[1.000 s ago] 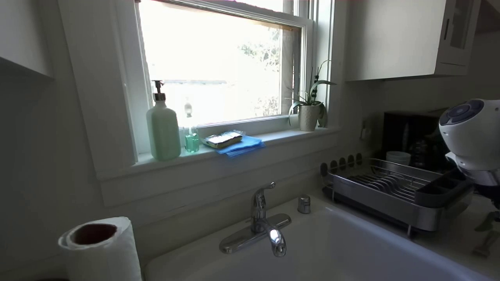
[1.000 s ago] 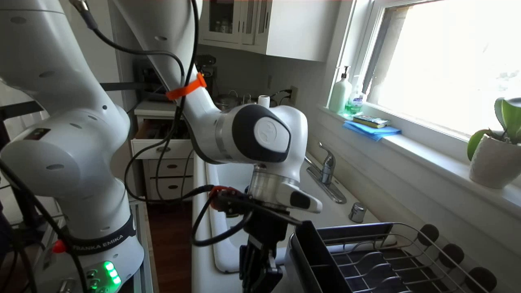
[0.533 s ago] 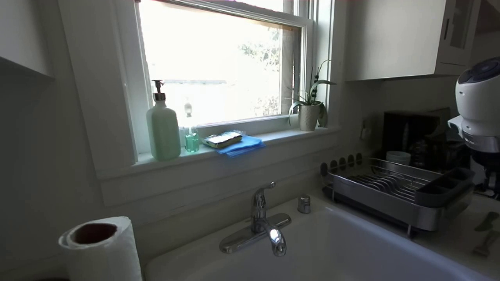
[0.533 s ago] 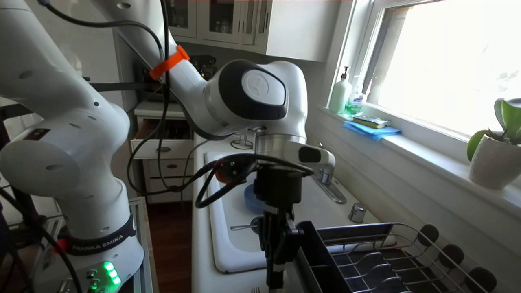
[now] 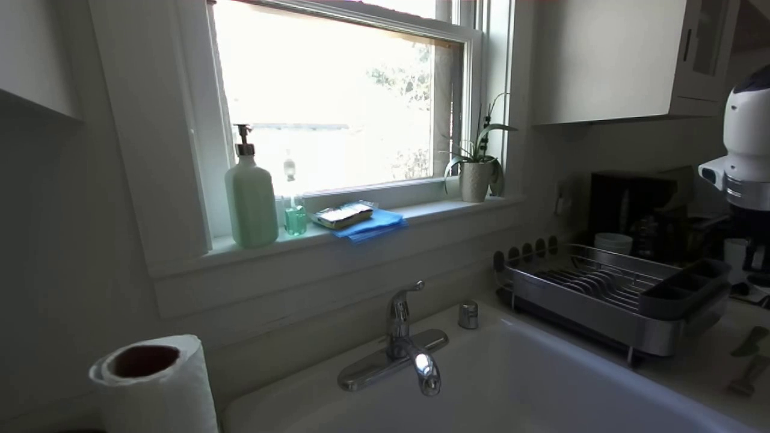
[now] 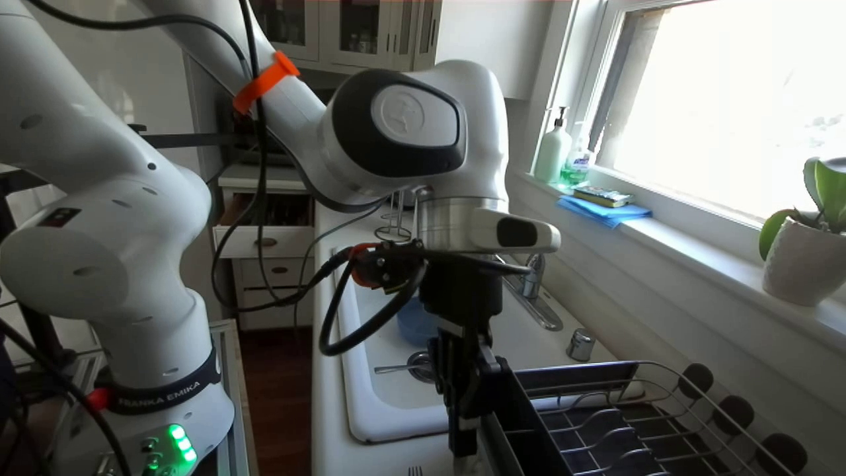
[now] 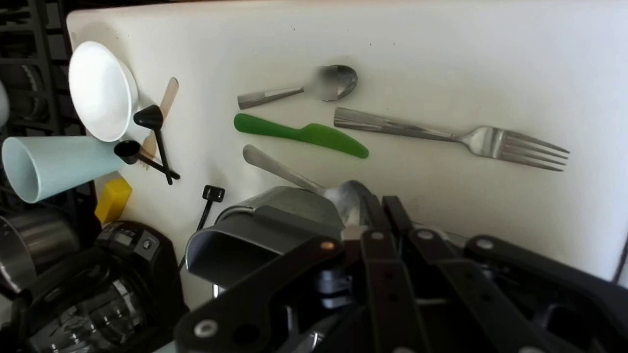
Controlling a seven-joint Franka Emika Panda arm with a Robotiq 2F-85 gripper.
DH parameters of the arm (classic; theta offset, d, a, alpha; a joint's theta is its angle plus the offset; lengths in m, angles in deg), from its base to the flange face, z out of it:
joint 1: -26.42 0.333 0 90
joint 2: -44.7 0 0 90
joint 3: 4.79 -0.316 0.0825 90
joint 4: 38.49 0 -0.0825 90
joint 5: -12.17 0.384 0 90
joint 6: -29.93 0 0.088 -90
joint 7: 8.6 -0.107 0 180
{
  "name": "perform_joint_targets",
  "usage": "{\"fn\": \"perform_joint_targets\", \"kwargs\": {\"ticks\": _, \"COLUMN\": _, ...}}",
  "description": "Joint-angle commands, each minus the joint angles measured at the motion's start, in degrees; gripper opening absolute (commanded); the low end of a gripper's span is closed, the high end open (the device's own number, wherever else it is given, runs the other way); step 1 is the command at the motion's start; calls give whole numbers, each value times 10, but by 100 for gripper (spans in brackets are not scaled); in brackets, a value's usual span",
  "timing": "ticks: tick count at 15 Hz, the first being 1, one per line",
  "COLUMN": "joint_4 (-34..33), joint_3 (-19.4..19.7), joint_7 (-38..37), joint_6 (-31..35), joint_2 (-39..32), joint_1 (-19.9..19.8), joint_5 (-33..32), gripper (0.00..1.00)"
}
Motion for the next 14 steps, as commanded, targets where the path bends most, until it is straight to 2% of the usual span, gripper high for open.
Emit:
{"fn": "perform_joint_targets", "kwargs": {"ticks": 1, "joint_4": -6, "joint_3": 16, "joint_7": 87, "joint_6": 6, "joint_2": 48, "joint_1": -4, "joint_5": 54, "gripper": 1}}
{"fn": "perform_joint_targets", "kwargs": {"ticks": 6, "joint_4": -27, "joint_3": 23, "joint_7": 170, "joint_6": 2, "joint_2": 70, "joint_1": 4, "joint_5": 128, "gripper": 1}}
{"fn": "perform_joint_targets", "kwargs": {"ticks": 14, "joint_4": -46, "joint_3": 19, "joint_7": 258, "joint_6": 23, "joint_2": 80, "joint_1": 27, "joint_5": 245, "gripper": 1}}
